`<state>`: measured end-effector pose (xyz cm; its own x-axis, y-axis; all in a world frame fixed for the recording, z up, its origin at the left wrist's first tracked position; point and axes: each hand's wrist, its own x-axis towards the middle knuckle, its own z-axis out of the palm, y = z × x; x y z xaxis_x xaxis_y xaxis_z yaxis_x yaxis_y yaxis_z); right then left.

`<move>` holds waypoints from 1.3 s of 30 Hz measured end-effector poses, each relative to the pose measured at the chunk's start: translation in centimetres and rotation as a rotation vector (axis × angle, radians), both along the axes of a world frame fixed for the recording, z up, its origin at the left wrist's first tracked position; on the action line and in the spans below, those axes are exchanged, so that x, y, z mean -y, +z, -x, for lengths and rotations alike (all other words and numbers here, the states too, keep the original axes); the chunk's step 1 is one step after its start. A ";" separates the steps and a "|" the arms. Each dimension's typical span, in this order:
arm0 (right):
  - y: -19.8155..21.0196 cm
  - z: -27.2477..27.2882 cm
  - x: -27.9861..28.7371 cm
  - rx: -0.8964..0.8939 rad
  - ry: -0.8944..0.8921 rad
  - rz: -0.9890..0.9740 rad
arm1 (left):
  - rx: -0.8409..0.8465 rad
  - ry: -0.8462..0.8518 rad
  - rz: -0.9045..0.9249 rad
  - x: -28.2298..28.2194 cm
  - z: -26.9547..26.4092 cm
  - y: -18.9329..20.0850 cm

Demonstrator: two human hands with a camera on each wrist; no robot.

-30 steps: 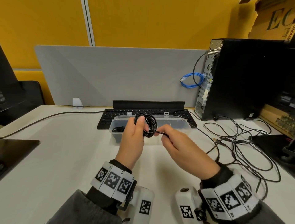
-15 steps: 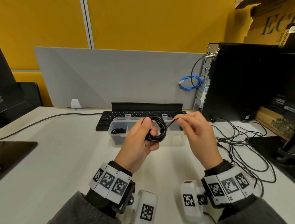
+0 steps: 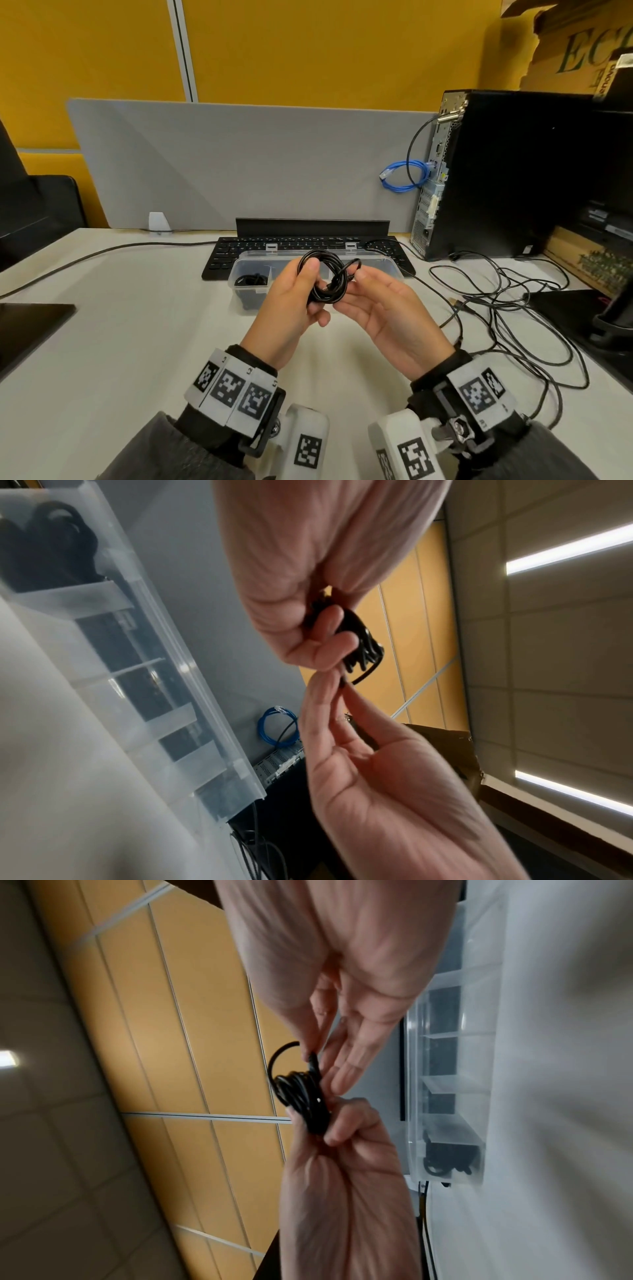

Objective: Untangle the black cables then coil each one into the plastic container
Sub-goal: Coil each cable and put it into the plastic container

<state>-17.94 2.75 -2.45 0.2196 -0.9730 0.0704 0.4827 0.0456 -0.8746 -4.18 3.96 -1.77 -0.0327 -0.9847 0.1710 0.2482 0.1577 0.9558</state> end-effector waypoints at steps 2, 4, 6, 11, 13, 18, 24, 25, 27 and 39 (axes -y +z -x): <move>0.2 0.2 -0.1 0.015 0.003 0.005 | 0.065 0.013 0.026 0.2 -0.1 -0.2; 0.3 0.3 -0.3 0.022 0.010 0.013 | 0.124 0.010 0.042 0.3 -0.1 -0.3; 0.2 0.3 -0.4 0.025 0.006 0.022 | 0.148 0.008 0.045 0.3 -0.1 -0.5; -0.3 0.1 -0.2 0.076 0.004 -0.010 | 0.153 0.038 0.103 0.2 0.1 -0.6; -0.4 0.0 -0.1 0.022 0.020 -0.016 | 0.160 0.056 0.122 0.1 0.3 -0.7; 0.0 0.0 -0.5 -0.186 -0.029 0.117 | 0.145 0.100 0.150 0.4 0.1 -0.7; -0.1 -0.4 -0.6 -0.370 -0.176 0.219 | 0.179 0.056 0.214 0.2 0.3 -0.5; -0.3 -0.3 -0.5 -0.373 -0.165 0.208 | 0.186 0.043 0.230 0.1 0.3 -0.4; -0.4 0.0 -0.3 -0.356 -0.082 0.159 | 0.189 0.026 0.246 0.0 0.4 -0.3; -0.6 0.6 -0.1 -0.644 -0.228 0.276 | 0.285 0.026 0.011 0.2 -0.3 -0.4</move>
